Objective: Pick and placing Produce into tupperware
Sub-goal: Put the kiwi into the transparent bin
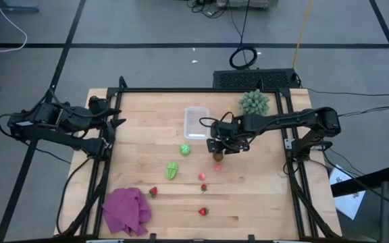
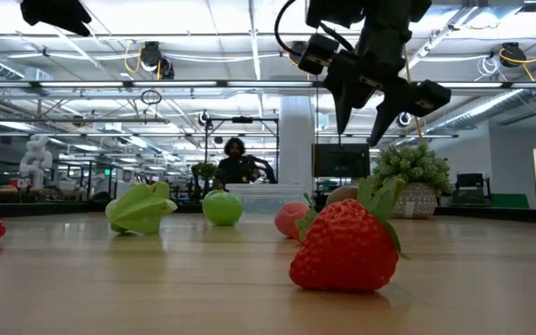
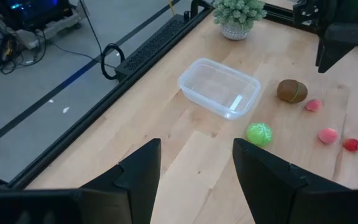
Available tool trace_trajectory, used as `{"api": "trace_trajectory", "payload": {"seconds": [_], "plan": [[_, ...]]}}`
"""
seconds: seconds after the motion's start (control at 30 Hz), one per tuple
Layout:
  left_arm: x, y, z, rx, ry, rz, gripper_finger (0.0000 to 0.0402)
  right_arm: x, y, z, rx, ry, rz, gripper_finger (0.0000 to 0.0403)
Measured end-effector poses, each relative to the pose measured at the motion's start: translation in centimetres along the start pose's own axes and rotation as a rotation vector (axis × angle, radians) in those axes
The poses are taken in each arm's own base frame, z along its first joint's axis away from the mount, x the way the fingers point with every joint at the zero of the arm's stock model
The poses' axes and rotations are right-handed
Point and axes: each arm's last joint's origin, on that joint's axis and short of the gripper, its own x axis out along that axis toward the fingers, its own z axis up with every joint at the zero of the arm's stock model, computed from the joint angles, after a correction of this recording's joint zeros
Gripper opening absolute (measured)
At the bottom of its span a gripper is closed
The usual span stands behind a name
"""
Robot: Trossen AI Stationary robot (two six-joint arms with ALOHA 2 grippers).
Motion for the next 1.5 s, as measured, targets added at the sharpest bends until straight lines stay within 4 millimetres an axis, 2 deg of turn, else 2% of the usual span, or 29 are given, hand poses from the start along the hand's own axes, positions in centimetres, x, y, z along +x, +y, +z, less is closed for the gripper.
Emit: {"api": "trace_trajectory", "payload": {"seconds": [0.23, 0.57, 0.97, 1.1, 1.5], "plan": [[0.0, 0.0, 0.0, 0.003, 0.000, -0.001, 0.0205, -0.4, 0.1, -0.1, -0.003, -0.011, 0.028, 0.0181], [0.0, 0.0, 0.0, 0.002, -0.002, -0.002, 0.0205, -1.0, -0.1, 0.3, 0.005, -0.144, 0.014, 0.0181], [0.0, 0.0, 0.0, 0.003, -0.002, -0.003, 0.0205, -1.0, -1.1, 0.3, 0.047, -0.209, -0.100, 0.0180], [0.0, 0.0, 0.0, 0.002, -0.002, -0.003, 0.0205, -1.0, -0.7, 0.5, 0.040, -0.261, -0.062, 0.0180], [0.0, 0.0, 0.0, 0.002, -0.001, -0.004, 0.0205, -1.1, 0.0, 0.6, 0.024, -0.268, 0.013, 0.0180]]}}
